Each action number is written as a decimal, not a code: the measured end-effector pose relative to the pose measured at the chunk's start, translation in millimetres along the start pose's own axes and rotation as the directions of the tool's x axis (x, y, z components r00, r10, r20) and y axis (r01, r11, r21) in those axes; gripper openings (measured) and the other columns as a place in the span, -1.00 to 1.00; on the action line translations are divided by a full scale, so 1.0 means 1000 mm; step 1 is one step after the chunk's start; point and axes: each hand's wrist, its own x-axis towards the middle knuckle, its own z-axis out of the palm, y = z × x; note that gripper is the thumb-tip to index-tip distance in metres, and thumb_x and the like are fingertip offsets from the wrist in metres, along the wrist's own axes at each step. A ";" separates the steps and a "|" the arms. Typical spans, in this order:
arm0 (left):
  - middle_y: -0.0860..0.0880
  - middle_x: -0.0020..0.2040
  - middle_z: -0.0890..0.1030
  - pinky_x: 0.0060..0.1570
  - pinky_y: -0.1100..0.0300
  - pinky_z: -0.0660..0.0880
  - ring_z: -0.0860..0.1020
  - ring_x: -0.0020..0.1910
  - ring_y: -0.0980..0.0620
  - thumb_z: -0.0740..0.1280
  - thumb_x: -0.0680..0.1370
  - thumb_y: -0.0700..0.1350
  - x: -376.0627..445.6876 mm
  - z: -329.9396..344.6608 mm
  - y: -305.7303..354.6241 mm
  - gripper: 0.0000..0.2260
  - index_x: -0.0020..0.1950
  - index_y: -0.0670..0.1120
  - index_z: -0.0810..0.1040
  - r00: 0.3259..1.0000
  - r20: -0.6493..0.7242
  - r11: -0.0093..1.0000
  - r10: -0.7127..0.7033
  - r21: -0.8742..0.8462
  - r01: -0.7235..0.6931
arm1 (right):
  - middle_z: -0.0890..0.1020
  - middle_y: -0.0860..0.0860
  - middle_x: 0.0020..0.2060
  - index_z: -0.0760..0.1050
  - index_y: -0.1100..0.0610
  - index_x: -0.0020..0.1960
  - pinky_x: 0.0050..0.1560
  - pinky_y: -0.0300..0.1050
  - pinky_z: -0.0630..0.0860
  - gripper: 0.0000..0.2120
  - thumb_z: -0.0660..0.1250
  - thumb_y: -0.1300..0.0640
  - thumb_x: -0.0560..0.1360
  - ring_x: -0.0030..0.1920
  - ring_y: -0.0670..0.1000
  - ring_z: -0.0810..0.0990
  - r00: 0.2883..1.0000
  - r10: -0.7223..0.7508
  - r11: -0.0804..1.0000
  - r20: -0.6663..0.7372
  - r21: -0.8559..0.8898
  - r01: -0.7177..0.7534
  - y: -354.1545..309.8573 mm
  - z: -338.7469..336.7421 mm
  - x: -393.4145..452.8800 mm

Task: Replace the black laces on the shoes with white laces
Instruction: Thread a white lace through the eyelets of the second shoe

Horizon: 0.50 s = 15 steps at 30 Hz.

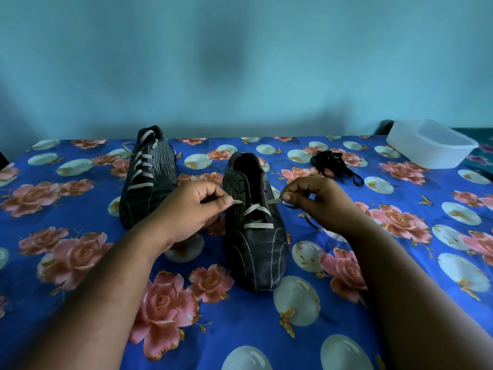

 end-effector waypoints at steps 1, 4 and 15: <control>0.13 -0.22 0.67 -0.14 0.35 0.45 0.57 -0.24 0.17 0.39 0.60 -0.08 0.001 -0.002 0.000 -0.90 -0.06 -0.02 0.69 1.000 -0.009 0.997 0.023 0.072 -0.022 | 0.68 0.04 -0.21 0.67 0.09 -0.09 -0.10 0.02 0.52 -0.92 0.43 0.13 0.57 -0.17 0.11 0.61 1.000 -0.011 1.000 0.000 -0.002 0.011 0.001 -0.001 0.000; 0.18 -0.14 0.67 -0.05 0.33 0.47 0.60 -0.10 0.22 0.39 0.60 -0.06 0.001 -0.005 0.000 -0.90 -0.07 0.00 0.69 0.999 -0.011 0.988 0.040 0.148 -0.038 | 0.68 0.04 -0.20 0.64 0.09 -0.11 -0.09 -0.06 0.51 -0.90 0.41 0.15 0.58 -0.14 0.08 0.61 1.000 -0.027 0.999 0.012 -0.033 0.028 0.002 0.000 0.001; 0.22 -0.27 0.63 -0.18 0.38 0.44 0.55 -0.25 0.28 0.35 0.63 -0.06 0.002 0.002 -0.004 -0.87 -0.10 0.03 0.64 0.997 0.029 0.979 0.070 0.192 -0.075 | 0.68 -0.03 -0.20 0.65 0.09 -0.11 -0.13 -0.32 0.46 -0.85 0.41 0.05 0.57 -0.21 -0.13 0.59 0.993 0.087 0.996 -0.076 0.000 -0.087 0.005 -0.006 -0.001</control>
